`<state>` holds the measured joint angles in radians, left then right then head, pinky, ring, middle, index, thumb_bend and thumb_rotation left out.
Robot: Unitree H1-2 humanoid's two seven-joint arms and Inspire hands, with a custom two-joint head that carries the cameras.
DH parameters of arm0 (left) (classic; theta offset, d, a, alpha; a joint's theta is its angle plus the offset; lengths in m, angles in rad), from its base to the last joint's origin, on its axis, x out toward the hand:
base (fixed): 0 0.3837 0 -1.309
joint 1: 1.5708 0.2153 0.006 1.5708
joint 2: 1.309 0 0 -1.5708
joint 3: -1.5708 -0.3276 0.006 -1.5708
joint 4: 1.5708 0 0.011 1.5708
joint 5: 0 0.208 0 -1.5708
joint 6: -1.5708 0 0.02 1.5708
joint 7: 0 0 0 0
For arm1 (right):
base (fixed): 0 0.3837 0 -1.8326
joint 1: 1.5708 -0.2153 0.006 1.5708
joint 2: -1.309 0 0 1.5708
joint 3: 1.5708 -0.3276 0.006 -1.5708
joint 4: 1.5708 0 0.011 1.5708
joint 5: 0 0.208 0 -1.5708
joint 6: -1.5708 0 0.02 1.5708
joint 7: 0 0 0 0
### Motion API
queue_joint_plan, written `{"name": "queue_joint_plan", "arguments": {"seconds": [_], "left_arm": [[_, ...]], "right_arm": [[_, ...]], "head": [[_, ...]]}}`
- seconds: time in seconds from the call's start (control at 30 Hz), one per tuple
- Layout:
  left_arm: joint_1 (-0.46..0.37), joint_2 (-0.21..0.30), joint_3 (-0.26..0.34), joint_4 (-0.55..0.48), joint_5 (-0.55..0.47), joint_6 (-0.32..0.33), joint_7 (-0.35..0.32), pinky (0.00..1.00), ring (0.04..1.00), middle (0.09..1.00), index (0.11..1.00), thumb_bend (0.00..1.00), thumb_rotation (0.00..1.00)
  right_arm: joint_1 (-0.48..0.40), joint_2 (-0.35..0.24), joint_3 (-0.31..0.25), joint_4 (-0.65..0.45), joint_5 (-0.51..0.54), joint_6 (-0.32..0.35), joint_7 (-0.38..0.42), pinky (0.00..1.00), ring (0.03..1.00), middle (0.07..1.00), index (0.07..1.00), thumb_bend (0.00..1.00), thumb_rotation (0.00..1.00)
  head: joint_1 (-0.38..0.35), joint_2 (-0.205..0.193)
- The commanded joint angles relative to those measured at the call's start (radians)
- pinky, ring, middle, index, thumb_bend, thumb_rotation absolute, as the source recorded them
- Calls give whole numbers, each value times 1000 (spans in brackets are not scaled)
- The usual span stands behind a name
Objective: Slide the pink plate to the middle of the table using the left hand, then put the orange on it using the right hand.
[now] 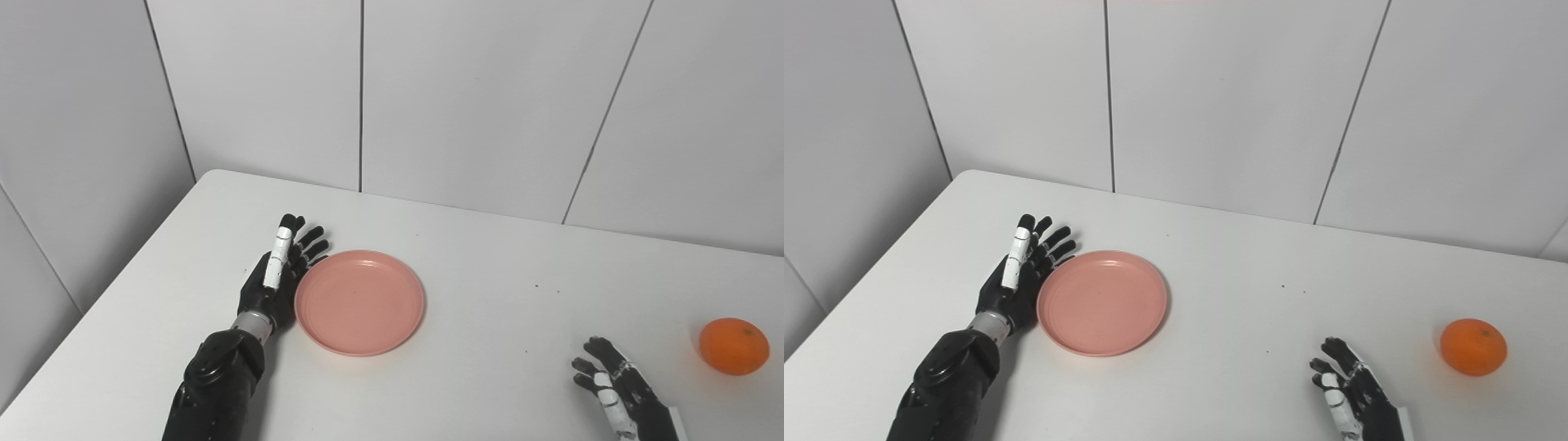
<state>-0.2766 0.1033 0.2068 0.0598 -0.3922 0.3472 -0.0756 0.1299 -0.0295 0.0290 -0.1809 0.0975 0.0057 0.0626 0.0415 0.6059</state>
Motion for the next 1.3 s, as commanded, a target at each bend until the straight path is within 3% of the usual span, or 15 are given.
{"name": "queue_joint_plan", "arguments": {"seconds": [0.0, 0.3, 0.9, 1.27], "left_arm": [[4, -27, -6, -22, 3, 34, 24, 845, 890, 898, 972, 880, 807], [28, -74, -27, -60, -2, 59, 37, 920, 921, 912, 985, 836, 827], [24, -111, -58, -72, 13, 63, 61, 817, 886, 891, 975, 846, 833], [27, -172, -46, -93, -4, 67, 95, 819, 885, 872, 983, 836, 810]], "right_arm": [[29, 17, 24, -9, -6, 62, 7, 769, 770, 837, 789, 683, 607], [36, 33, 51, -57, -35, 101, -20, 746, 758, 832, 787, 696, 608], [28, 57, 104, -62, -99, 107, -61, 731, 755, 837, 789, 649, 616], [24, 94, 126, -58, -126, 107, -95, 691, 752, 841, 827, 644, 606]], "head": [[-9, 6], [-56, 31], [-131, 39], [-173, 42]]}}
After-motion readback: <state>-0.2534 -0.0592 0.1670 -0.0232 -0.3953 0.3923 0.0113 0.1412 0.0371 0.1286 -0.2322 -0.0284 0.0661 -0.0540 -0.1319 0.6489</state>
